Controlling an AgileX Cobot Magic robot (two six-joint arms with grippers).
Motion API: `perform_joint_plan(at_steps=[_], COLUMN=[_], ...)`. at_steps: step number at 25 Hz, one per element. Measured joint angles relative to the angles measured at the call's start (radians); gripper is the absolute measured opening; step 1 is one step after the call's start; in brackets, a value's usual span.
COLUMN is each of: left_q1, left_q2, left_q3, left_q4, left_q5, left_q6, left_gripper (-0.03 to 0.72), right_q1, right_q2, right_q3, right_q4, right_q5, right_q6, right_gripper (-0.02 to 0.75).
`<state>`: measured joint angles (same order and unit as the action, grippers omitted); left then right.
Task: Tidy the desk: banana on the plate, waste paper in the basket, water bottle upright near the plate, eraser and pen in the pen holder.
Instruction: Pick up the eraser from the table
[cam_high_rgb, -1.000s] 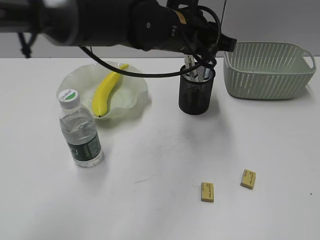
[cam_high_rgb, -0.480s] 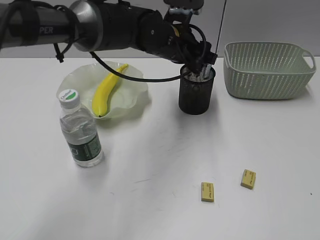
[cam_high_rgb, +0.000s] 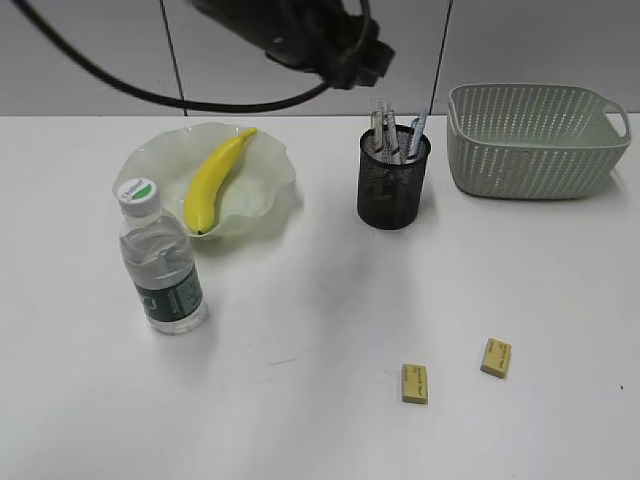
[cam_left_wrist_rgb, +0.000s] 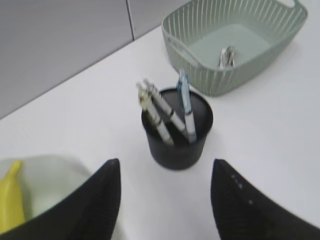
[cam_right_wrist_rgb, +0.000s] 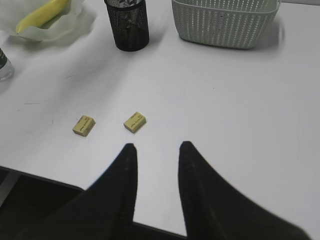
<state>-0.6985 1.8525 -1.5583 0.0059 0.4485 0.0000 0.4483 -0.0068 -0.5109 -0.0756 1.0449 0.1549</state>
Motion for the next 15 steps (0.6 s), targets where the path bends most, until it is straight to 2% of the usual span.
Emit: perform_joint_plan(at_steps=[4, 8, 12, 15], left_q1=[0.000, 0.000, 0.000, 0.000], left_q2=[-0.318, -0.722, -1.113, -1.353], left_q3=[0.386, 0.725, 0.895, 0.953], left_q4=[0.045, 0.086, 0.102, 0.113], left_q5=[-0.033, 0.090, 0.274, 0.416], left_q6=[0.000, 0.000, -0.103, -0.178], left_gripper=[0.423, 0.419, 0.418, 0.418], right_q1=[0.000, 0.000, 0.000, 0.000], right_q2=[0.000, 0.000, 0.000, 0.000], right_q3=[0.000, 0.000, 0.000, 0.000], right_q4=[0.000, 0.000, 0.000, 0.000], right_q5=[0.000, 0.000, 0.000, 0.000], right_q6=[0.000, 0.000, 0.000, 0.000], right_gripper=[0.236, 0.236, 0.236, 0.236])
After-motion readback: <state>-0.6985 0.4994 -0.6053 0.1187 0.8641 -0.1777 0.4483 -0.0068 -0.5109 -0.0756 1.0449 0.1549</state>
